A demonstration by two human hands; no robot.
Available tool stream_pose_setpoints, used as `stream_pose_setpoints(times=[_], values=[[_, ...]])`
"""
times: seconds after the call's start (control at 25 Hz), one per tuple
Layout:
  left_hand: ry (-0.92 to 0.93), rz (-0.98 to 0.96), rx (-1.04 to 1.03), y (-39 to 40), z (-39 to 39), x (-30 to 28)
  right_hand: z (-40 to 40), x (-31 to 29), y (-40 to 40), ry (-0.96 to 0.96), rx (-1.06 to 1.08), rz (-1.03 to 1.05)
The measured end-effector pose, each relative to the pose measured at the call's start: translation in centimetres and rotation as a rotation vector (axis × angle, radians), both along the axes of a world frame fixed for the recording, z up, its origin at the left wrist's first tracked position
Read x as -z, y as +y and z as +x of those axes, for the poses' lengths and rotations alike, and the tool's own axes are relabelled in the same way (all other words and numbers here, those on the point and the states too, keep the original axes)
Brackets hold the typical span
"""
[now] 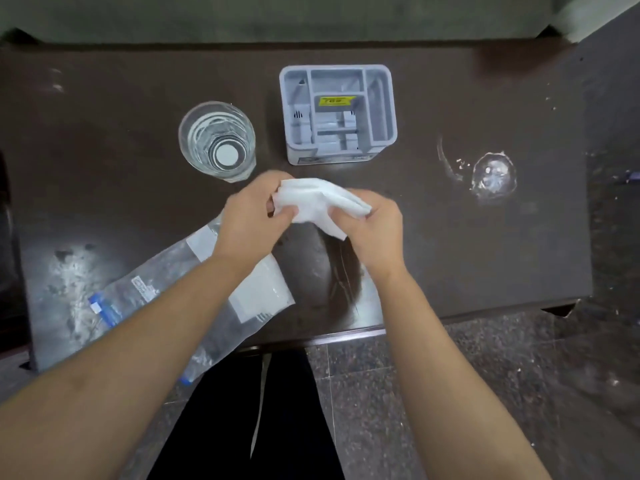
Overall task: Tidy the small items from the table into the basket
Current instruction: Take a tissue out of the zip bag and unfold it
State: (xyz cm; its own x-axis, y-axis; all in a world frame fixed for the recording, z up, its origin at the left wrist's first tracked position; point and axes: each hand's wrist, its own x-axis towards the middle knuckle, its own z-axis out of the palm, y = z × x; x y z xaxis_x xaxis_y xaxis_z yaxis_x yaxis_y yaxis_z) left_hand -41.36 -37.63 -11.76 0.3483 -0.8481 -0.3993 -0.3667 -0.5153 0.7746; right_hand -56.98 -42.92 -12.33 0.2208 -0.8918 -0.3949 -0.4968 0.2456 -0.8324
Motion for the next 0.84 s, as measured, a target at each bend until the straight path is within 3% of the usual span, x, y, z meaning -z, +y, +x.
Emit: stream_pose_setpoints(times=[0.12, 0.24, 0.36, 0.44, 0.56, 0.84], values=[[-0.001, -0.025, 0.019, -0.8, 0.4, -0.1, -0.2, -0.1, -0.7, 0.006, 0.010, -0.064], [0.092, 0.014, 0.059, -1.1, 0.4, 0.5, -0.2, 1.0, -0.1, 0.090, -0.054, 0.007], [-0.063, -0.019, 0.140, -2.2, 0.2, 0.1, -0.1, 1.0, -0.8, 0.106, 0.024, -0.009], [-0.131, -0.052, 0.091, -2.9, 0.2, -1.3, -0.5, 0.3, -1.3, -0.026, 0.100, -0.016], [-0.054, -0.099, -0.018, -4.1, 0.3, -3.8, -0.9, -1.6, -2.7, -0.144, 0.101, -0.012], [0.138, -0.130, -0.090, -11.0, 1.1, -5.8, 2.1, -5.1, -9.5, -0.012, 0.131, -0.237]])
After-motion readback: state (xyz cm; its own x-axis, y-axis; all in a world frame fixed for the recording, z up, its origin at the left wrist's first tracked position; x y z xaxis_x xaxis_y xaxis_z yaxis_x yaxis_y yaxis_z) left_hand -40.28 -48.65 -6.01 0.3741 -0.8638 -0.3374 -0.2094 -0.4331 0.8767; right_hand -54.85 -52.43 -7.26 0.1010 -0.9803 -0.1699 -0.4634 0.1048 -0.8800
